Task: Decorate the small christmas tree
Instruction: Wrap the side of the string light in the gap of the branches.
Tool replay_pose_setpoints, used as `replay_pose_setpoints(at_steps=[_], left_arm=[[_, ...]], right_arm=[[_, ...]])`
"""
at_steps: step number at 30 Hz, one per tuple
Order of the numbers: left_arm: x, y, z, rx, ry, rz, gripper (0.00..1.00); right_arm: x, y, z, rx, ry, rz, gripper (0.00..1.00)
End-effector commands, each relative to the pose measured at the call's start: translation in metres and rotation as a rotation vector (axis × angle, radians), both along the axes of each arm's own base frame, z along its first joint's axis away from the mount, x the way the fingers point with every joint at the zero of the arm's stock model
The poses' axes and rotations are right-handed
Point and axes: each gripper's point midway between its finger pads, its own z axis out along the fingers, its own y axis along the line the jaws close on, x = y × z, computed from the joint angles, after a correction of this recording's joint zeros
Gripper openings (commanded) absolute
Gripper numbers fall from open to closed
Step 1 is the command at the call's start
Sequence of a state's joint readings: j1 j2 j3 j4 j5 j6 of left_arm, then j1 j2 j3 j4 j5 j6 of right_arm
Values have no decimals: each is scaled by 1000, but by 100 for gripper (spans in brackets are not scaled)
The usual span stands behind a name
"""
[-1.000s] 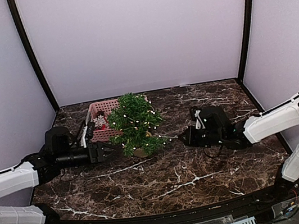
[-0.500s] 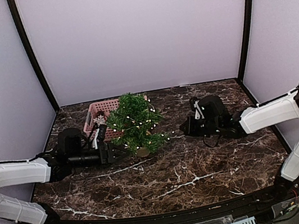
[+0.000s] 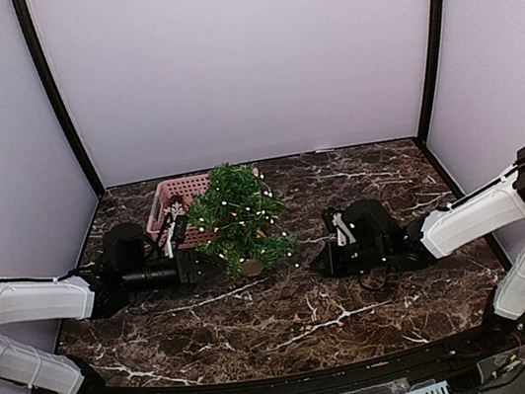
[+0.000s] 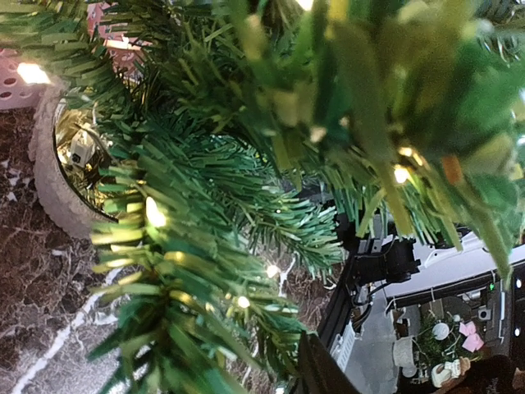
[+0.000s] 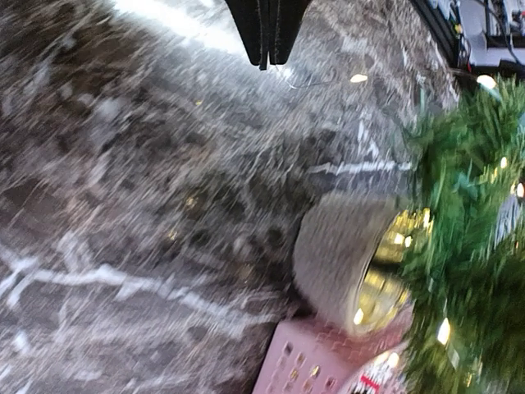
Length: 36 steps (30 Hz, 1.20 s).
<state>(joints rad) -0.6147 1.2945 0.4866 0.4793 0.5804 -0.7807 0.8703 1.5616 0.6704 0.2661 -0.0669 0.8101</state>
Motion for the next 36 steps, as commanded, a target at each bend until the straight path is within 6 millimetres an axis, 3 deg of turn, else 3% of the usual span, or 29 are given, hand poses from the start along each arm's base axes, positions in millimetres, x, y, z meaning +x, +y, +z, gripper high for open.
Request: replay_pose_setpoints(at_steps=[1,5,12,25,29,36], left_arm=[[1,-1,3,-15,-20,1,28],[1,0,3,-12,-21,9,18],[3,2,1,-1,-23,25,6],[5,6,-6,44,-23,41,0],[6,7,-8,72,-28,41,0],[11,9,-7,94,-45,55,0]], right_arm=[[-14,16,20,92,-10,9,0],[-19,15,28,115,-17,-9,0],[-7,21,9,65,-26,-22,0],[49,29,-8,97,-56,-19,0],[71,27,-3,73,-93,4,0],[96,28,35,-16,-212,50,0]])
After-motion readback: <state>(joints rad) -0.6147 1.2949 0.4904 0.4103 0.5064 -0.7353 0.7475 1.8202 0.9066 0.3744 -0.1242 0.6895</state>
